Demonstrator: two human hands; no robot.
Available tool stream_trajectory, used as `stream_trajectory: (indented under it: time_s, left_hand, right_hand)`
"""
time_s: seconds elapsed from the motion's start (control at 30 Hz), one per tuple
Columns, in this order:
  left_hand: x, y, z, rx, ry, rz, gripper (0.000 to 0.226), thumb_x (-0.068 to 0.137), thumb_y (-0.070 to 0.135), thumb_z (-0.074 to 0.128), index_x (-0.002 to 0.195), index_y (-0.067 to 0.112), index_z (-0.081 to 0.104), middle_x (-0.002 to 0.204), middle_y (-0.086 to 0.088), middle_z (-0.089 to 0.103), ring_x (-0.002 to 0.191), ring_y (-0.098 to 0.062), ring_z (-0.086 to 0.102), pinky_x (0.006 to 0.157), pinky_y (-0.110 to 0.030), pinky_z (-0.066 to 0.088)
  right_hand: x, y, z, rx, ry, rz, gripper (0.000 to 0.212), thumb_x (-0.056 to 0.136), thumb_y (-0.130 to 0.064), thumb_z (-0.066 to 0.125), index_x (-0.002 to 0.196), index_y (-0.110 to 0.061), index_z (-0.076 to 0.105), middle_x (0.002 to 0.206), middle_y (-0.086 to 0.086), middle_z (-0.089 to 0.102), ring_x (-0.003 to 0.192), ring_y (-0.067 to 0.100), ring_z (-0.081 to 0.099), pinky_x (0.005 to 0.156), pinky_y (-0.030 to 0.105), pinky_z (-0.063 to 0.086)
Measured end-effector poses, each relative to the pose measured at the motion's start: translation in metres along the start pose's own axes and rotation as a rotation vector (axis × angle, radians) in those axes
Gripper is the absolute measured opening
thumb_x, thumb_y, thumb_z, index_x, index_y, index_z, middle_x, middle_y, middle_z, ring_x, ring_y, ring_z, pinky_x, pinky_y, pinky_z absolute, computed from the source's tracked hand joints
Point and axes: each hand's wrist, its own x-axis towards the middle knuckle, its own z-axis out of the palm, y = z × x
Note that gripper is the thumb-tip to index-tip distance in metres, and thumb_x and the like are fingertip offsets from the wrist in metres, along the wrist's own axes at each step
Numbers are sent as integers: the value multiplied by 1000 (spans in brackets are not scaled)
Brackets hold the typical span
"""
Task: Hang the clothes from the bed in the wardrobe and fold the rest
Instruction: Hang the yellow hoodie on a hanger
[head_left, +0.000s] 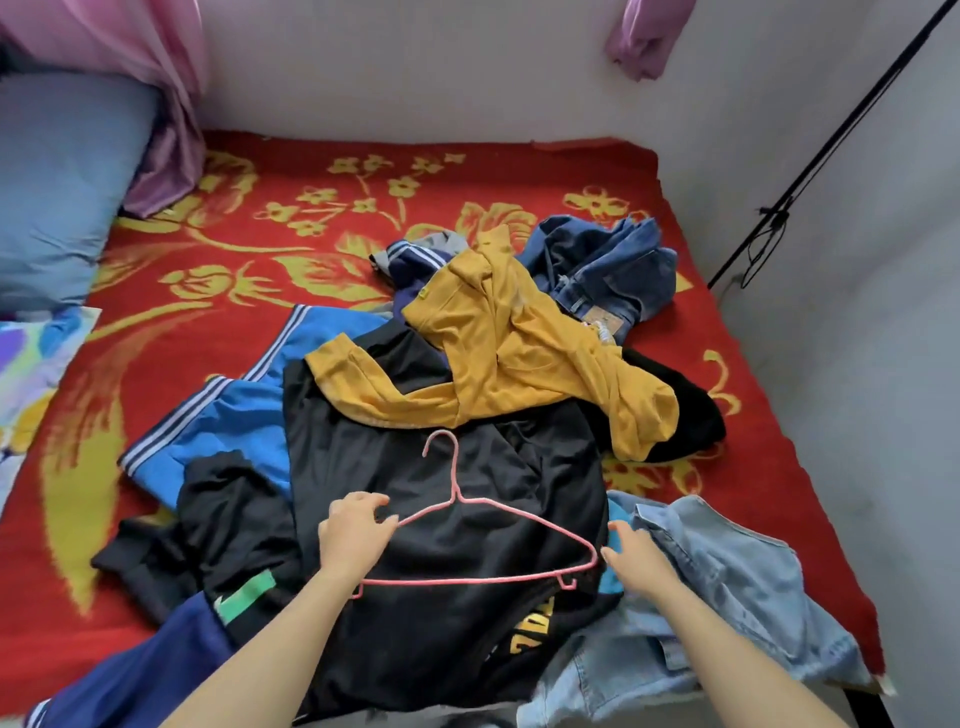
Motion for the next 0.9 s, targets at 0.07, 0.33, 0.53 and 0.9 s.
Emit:
stream_trajectory:
  time_s: [0.07,0.33,0.53,0.9]
  left_hand:
    - [18,17,0,-23,1,17,33,87,25,61,119,18,63,128,0,56,120,-21,47,94,-34,38]
    - [73,55,2,-9,-14,17,28,90,23,58,116,15,65,126,0,56,121,-19,44,99,-31,37]
    - [105,58,8,-9,-20,-6,26,90,22,58,114,16,65,123,0,58,119,-17,46,95,-27,37]
    - [126,46,12,-10,-13,-56,24,90,20,58,112,16,66,118,0,61,113,-16,52,93,-27,40]
  right_hand:
    - [28,-6,-16,2,-37,-3,49,96,-27,44,142,-15,32,139,18,38,121,30,48,94,34,41]
    - [137,-37,-89,102,89,-38,45,95,-25,45,138,-12,38,136,16,37,122,33,43,93,39,40]
    - [207,-41,-123,151,228,182,60,92,-31,57,140,-9,29,143,19,30,132,36,28,100,47,35]
    - [241,-24,-103,171,290,275,25,91,-22,56,107,-4,52,111,21,60,106,38,54,93,42,36]
